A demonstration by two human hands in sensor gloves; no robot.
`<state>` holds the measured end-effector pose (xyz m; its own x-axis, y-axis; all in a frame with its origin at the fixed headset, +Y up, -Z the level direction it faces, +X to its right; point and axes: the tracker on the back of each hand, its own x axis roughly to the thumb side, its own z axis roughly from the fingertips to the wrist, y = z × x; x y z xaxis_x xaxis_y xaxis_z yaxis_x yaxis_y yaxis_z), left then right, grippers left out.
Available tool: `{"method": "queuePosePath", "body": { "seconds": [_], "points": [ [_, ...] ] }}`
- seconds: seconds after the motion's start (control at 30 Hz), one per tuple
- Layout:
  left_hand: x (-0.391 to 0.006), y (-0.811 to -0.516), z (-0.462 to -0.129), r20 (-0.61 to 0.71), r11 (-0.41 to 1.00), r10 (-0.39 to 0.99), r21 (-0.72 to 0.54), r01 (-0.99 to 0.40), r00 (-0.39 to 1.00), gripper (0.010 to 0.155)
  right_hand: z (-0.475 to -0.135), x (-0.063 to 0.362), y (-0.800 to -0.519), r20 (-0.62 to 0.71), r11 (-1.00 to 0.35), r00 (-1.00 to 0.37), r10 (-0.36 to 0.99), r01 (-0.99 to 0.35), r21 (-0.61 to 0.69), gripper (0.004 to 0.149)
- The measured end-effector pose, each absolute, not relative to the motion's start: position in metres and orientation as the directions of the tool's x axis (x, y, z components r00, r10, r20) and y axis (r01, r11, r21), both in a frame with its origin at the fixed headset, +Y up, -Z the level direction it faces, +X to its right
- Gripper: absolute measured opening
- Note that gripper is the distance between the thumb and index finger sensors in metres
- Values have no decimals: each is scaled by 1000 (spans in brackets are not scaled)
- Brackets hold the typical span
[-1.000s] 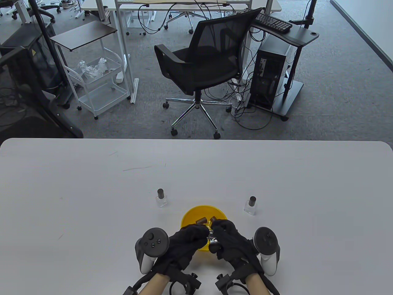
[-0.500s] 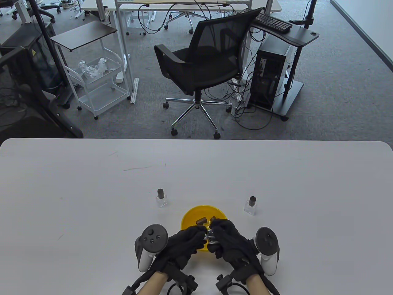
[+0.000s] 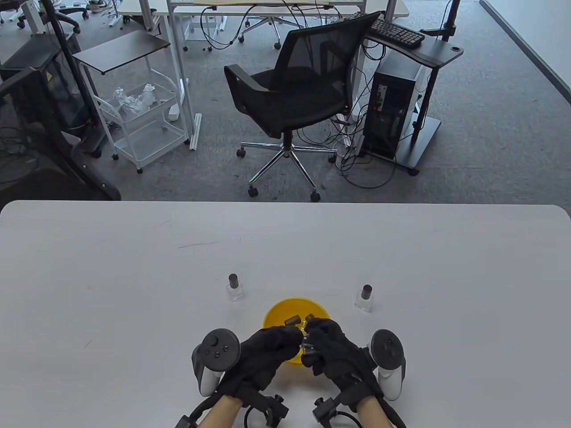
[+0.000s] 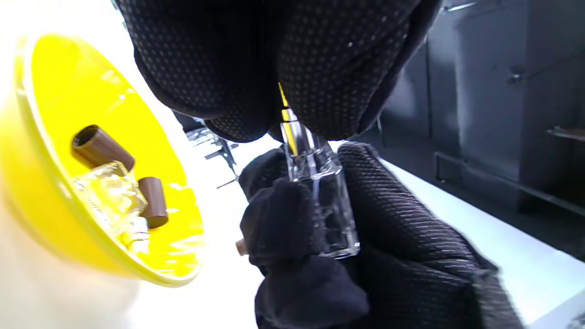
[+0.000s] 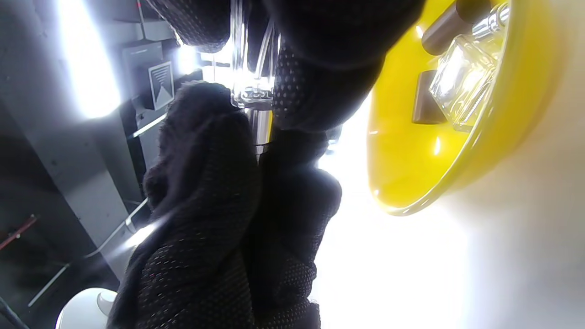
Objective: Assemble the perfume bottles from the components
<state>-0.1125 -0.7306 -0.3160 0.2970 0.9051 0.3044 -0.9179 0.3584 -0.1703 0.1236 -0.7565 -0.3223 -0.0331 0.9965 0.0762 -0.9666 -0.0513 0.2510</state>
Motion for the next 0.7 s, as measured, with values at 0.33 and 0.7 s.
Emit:
{"method": "queuePosePath", "body": {
  "seconds": [0.33, 0.7],
  "points": [
    [-110, -739, -318, 172, 382, 921, -228, -896, 349, 56, -323, 123, -754, 131, -49, -14, 991, -962, 267, 42],
    [-110, -737, -318, 234, 410, 902, -199, -890, 363, 48, -322, 120, -753, 121, -131, -105, 987, -963, 234, 46]
  ]
}}
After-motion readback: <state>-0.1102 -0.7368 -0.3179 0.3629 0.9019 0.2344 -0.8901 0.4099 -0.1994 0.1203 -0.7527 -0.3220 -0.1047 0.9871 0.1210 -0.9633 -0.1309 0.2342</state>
